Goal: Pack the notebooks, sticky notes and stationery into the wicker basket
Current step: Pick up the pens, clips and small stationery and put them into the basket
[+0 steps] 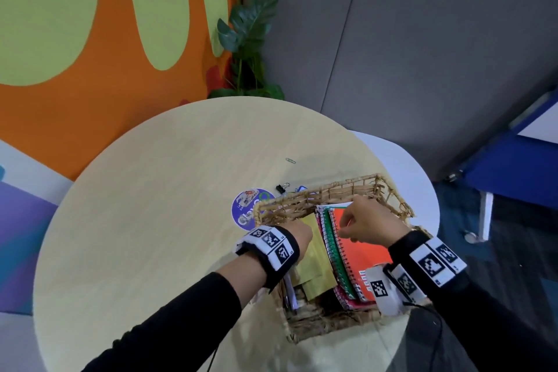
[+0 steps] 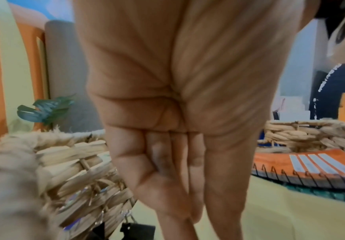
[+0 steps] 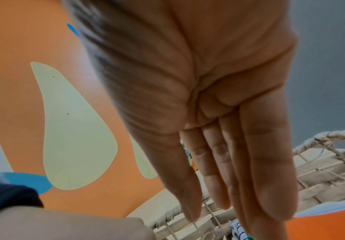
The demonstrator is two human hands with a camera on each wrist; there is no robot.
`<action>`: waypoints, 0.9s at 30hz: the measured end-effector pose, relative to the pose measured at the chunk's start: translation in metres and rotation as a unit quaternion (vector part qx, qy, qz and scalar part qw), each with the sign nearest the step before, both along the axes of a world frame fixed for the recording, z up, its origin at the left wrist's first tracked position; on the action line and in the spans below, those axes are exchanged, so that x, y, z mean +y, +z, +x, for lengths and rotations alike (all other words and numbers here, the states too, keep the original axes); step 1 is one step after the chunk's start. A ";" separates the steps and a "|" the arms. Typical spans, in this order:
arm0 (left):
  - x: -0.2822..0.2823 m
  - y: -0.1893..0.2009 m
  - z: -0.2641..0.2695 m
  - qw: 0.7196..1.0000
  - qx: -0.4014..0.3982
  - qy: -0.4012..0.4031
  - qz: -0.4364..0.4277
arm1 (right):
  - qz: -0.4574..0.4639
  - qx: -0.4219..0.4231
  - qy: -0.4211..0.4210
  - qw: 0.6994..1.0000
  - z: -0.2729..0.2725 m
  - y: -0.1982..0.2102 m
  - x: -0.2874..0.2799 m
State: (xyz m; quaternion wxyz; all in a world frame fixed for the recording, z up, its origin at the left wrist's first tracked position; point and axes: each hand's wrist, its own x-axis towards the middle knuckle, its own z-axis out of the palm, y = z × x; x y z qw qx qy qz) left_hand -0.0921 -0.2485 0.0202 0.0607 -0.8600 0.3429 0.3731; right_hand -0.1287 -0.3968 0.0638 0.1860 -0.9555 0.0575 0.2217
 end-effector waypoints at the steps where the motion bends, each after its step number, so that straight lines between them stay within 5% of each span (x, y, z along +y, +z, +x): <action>1: 0.004 -0.002 0.004 0.999 0.007 0.020 -0.034 | 0.006 0.003 0.004 1.000 0.001 0.002 0.001; 4: 0.023 0.004 0.018 0.976 0.001 0.111 -0.185 | 0.030 -0.001 -0.001 1.000 0.016 0.014 0.005; 7: 0.047 0.015 0.044 0.924 -0.035 0.226 -0.306 | 0.038 -0.039 -0.011 0.998 0.053 0.023 0.006; 16: 0.082 -0.024 0.137 0.899 -0.117 0.322 -0.272 | -0.026 -0.026 0.042 0.998 0.221 -0.017 0.038; 19: 0.074 -0.050 0.153 0.894 -0.118 0.338 -0.270 | -0.097 0.042 0.051 0.993 0.271 -0.084 0.030; 22: 0.063 -0.071 0.165 0.905 -0.077 0.333 -0.253 | -0.148 0.110 0.039 0.982 0.358 -0.253 -0.033; 24: 0.056 -0.081 0.172 0.909 -0.053 0.331 -0.249 | -0.140 0.121 0.030 0.982 0.379 -0.289 -0.042; 27: 0.047 -0.090 0.179 0.906 -0.025 0.338 -0.255 | -0.157 0.114 0.048 0.980 0.330 -0.172 0.016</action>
